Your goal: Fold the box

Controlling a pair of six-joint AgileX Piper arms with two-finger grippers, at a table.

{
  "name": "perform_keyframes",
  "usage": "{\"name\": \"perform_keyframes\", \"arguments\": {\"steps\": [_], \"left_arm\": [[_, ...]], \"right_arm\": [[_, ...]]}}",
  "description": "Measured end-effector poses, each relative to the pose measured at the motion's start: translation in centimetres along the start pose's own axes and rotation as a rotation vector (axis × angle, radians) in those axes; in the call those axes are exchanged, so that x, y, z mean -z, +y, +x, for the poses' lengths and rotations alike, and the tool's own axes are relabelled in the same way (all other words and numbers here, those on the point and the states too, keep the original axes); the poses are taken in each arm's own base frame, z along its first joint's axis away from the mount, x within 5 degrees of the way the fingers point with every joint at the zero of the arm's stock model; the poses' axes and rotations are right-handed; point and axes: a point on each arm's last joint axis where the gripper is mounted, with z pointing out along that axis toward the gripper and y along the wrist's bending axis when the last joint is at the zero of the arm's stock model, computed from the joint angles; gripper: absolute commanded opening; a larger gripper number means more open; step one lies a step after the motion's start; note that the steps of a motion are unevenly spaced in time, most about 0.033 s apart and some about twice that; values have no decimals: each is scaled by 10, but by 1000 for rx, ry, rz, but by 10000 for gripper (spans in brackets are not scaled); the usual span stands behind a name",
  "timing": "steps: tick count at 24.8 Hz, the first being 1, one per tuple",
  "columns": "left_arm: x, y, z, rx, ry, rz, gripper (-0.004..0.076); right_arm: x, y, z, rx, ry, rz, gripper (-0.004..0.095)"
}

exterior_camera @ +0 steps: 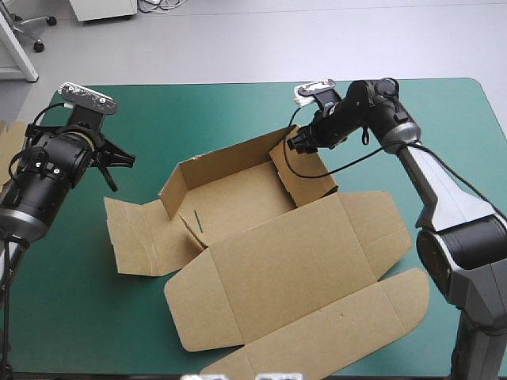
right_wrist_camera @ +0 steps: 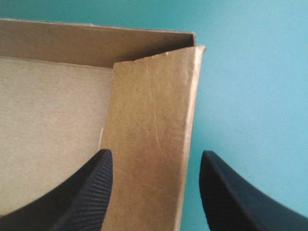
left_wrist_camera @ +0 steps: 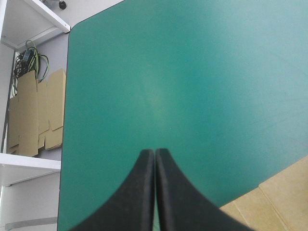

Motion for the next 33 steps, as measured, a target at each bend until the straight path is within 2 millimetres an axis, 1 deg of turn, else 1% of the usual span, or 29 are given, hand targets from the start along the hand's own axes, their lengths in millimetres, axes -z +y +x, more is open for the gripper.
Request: {"name": "perform_keyframes", "arguments": {"steps": [1, 3, 5, 6, 7, 11, 13, 15, 17, 22, 24, 28, 33], "left_arm": [[0, 0, 0, 0, 0, 0, -6], [0, 0, 0, 0, 0, 1, -6], [0, 0, 0, -1, 0, 2, -6], [0, 0, 0, -1, 0, 2, -6], [0, 0, 0, -1, 0, 2, -6], [0, 0, 0, -1, 0, 3, -6], [0, 0, 0, 0, 0, 4, -6], [0, 0, 0, 0, 0, 5, -8], [0, -1, 0, 2, 0, 6, -8], [0, -2, 0, 16, 1, 22, -8], [0, -2, 0, 19, 1, 24, -8], [0, -2, 0, 19, 1, 24, -8], [0, -2, 0, 19, 0, 25, -8]], "right_arm": [[14, 3, -6, 7, 3, -5, 518], [32, 7, -12, 7, 5, -5, 518], [39, 7, -12, -1, 9, 18, 517], [40, 6, -11, -19, 14, 32, 517], [38, 5, -9, -29, 24, 33, 517], [19, 3, 6, -68, 109, 20, 515], [7, 1, 17, -84, 165, 13, 498], [2, 2, 26, -95, 202, 6, 482], [4, 3, 29, -96, 208, 5, 481], [25, 9, 27, -93, 162, -6, 481], [28, 10, 27, -94, 155, -10, 481], [21, 9, 28, -98, 170, -13, 481], [3, 4, 30, -104, 203, -15, 481]]}}
